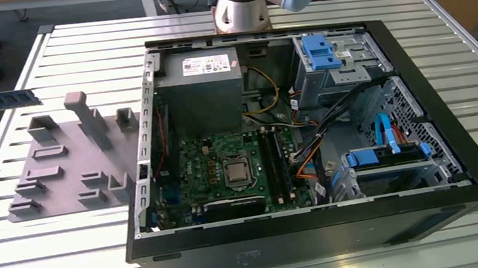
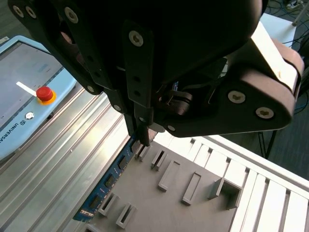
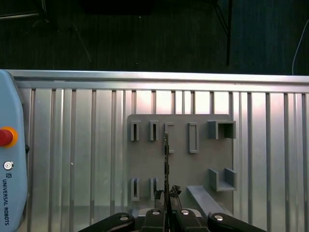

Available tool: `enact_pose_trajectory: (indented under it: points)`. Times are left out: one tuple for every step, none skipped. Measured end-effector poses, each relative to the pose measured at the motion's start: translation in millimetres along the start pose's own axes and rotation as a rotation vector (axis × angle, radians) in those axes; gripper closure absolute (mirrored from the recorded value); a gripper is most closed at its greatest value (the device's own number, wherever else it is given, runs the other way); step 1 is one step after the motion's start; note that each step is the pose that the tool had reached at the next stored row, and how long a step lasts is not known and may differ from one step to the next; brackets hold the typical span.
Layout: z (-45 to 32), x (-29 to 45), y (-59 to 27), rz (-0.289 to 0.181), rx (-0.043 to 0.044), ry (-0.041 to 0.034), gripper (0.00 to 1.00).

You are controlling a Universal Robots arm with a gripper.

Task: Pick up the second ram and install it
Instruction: 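Pick up the second ram and move it above second insertion slot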

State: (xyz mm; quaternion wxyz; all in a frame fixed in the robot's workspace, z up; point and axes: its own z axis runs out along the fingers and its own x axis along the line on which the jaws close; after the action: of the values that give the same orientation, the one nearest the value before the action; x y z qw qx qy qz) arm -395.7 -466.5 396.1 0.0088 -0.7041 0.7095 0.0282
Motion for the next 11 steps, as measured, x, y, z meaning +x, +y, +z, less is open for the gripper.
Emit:
enact_pose_trajectory:
  points:
    - [0.1, 0.0, -0.4, 0.0, 0.0001, -0.0001, 0.86]
    - [0.0, 0.0, -0.7, 0.0, 0.0001, -0.0001, 0.86]
    - [0.0, 0.0, -1.1, 0.0, 0.0, 0.0, 0.86]
    - [0.0, 0.0, -1.4, 0.0, 0.0, -0.0001, 0.86]
    - [0.0, 0.0, -1.7, 0.0, 0.0001, -0.0001, 0.86]
    - [0.0, 0.0, -2.0, 0.0, 0.0001, -0.0001, 0.86]
    - [-0.1, 0.0, -2.4, 0.0, 0.0, 0.0, 0.86]
    - [-0.1, 0.0, -2.8, 0.0, 0.0, 0.0, 0.86]
    - [-0.1, 0.0, -3.3, 0.0, 0.0, 0.0, 0.86]
    - [-0.1, 0.0, -3.7, 0.0, 0.0001, 0.0001, 0.86]
    - [-0.1, 0.0, -4.2, 0.0, 0.0001, 0.0, 0.86]
